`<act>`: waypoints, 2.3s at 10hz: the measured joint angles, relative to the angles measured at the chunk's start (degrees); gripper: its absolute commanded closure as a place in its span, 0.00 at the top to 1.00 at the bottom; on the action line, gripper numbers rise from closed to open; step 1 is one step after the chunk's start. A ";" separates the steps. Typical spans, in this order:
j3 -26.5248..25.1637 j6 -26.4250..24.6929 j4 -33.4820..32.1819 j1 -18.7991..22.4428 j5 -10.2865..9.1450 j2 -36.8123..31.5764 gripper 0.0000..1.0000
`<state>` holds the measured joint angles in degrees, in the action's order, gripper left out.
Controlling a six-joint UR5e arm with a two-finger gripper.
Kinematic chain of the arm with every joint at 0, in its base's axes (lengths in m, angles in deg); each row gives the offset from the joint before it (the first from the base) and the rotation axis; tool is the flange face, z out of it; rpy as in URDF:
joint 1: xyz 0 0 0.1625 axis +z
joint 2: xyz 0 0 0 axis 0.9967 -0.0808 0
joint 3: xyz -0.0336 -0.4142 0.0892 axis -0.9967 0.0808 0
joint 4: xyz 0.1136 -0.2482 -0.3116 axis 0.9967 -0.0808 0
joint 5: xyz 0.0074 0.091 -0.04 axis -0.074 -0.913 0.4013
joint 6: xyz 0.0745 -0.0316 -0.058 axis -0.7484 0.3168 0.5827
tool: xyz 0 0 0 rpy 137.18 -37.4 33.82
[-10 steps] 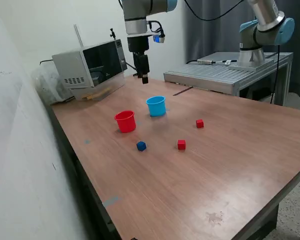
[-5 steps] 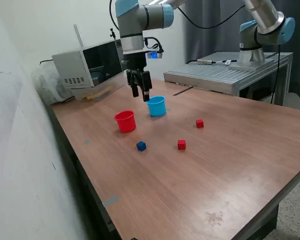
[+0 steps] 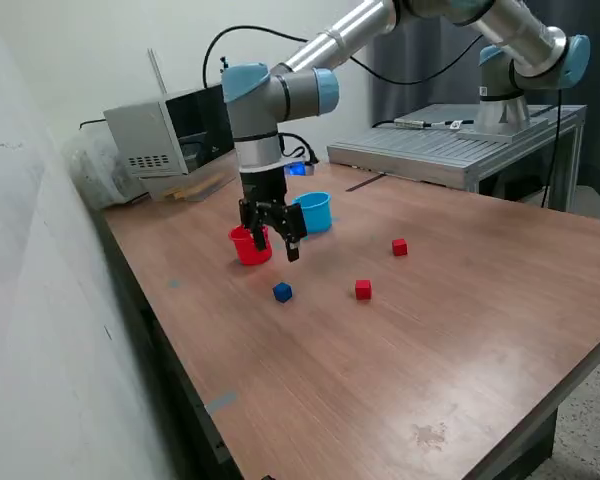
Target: Place red objects in the red bin, and blue objects in the blue bin.
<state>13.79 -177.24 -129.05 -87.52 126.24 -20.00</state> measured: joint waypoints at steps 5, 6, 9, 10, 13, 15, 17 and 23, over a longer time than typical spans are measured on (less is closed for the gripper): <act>2.47 2.21 -1.43 0.13 0.23 5.15 1.00; 2.50 2.23 -1.62 0.13 0.28 5.38 1.00; 2.63 2.24 -2.05 0.13 0.43 6.04 0.00; 2.62 2.23 -2.08 0.13 0.43 6.21 0.00; 2.93 1.91 -2.65 0.13 0.35 6.71 0.00; 3.14 0.80 -2.91 0.16 0.53 5.99 0.00; 1.36 -0.39 -2.89 0.18 0.91 2.03 0.00; -21.19 -7.26 1.34 -2.89 7.89 -18.27 0.00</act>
<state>-7.40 -184.50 -127.72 -90.41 134.13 -38.26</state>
